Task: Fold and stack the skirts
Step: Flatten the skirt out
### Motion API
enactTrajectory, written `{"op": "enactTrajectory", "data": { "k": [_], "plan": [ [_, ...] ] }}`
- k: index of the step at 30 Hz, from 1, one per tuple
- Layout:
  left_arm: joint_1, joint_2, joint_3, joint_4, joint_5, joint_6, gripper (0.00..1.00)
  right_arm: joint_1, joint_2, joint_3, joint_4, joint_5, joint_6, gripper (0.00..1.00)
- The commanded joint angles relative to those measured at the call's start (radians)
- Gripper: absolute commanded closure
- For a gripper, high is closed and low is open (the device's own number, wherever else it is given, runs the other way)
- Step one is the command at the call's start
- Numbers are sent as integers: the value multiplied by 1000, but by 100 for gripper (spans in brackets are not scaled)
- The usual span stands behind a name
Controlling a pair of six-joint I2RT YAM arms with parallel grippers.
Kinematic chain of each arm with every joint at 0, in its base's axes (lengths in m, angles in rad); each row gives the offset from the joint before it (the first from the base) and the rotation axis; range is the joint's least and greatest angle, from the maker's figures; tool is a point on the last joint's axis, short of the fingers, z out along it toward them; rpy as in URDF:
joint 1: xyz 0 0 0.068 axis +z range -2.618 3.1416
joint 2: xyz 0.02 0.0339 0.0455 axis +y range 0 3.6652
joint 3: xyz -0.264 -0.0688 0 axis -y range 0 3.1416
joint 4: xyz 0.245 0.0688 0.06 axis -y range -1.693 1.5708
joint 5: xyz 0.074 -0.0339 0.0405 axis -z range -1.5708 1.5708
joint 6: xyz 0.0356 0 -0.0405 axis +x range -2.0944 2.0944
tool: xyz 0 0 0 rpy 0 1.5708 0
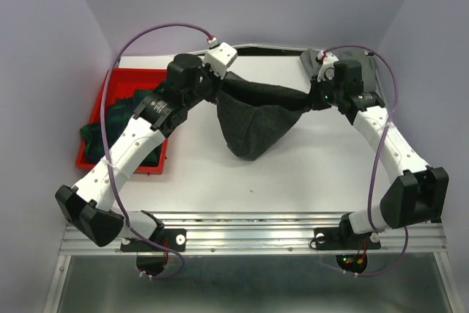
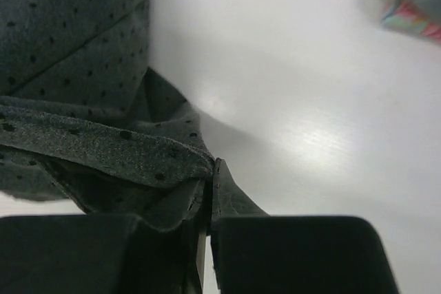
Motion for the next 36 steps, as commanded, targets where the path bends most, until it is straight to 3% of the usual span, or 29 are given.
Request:
{"op": "enactTrajectory", "data": {
  "k": [1,4,5,8,15,17,21,26,32,36],
  "plan": [
    [28,-94,-91,-7,121,-13,100,-34,-20,-102,-58,-221,-37,92],
    [28,-106,-183,-10,152,-56,100,-34,5,-137,-58,-373,-46,64],
    [28,-108,-200,-10,163,-61,100,-34,12,-140,-60,-408,-46,50],
    [36,-106,-251,-13,184,-85,100,-34,37,-142,-73,-496,-68,36],
    [80,-83,-288,-9,244,-55,100,-34,55,-124,-176,-547,-253,36],
    [82,-85,-295,-6,255,-33,100,-34,51,-96,-211,-561,-328,29],
    [83,-85,-312,-4,259,-10,100,-34,80,6,-474,-648,-558,23],
    [83,-71,-305,-1,262,-11,100,-34,98,45,-610,-582,-669,31],
    [85,-62,-285,-6,265,-8,100,-34,84,24,-529,-561,-644,44],
    [86,-60,-280,-14,265,-5,100,-34,117,13,-483,-533,-637,47]
  ]
}}
